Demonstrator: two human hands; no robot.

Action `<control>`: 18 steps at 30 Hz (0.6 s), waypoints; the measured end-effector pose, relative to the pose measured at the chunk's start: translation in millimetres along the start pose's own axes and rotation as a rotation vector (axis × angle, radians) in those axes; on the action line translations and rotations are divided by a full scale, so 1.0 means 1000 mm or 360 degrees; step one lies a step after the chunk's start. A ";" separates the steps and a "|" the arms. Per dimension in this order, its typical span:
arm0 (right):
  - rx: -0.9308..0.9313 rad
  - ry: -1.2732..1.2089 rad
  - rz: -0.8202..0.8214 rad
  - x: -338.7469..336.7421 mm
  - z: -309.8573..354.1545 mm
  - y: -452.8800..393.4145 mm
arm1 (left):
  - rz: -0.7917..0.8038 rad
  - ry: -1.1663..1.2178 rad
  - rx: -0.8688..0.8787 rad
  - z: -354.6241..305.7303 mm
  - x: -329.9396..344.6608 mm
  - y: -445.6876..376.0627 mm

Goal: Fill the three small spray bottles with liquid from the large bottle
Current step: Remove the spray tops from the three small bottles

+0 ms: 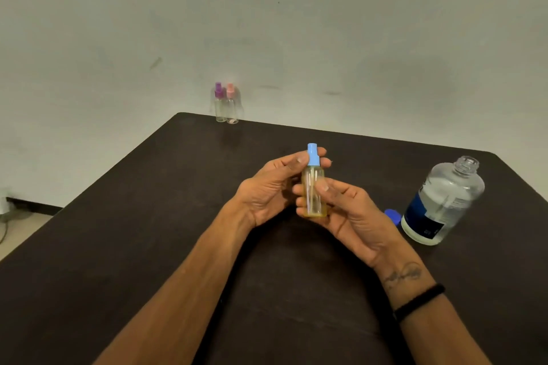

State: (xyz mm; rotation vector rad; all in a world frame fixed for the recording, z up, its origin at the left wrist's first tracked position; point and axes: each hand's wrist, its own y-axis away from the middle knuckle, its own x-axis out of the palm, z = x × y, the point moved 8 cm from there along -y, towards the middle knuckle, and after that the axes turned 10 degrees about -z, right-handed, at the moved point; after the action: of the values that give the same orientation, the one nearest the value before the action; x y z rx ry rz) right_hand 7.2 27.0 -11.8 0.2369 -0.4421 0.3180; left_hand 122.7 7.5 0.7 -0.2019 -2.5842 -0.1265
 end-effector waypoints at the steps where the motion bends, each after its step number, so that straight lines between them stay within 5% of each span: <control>1: -0.0017 0.0026 0.0010 -0.001 0.001 -0.001 | -0.0007 -0.0004 0.0035 -0.002 0.001 0.002; 11: -0.0361 0.0395 -0.0272 -0.018 0.015 -0.002 | -0.0385 -0.0469 0.0461 -0.022 -0.017 0.000; 18: -0.0525 0.0556 -0.0448 -0.022 0.018 -0.006 | -0.0466 -0.0530 0.0392 -0.022 -0.024 -0.002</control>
State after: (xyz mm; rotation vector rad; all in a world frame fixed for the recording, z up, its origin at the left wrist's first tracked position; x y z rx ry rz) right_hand -16.8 10.7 -7.2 -0.0807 -0.1080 0.0051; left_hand 153.5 0.4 6.9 0.2695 -2.9148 0.1318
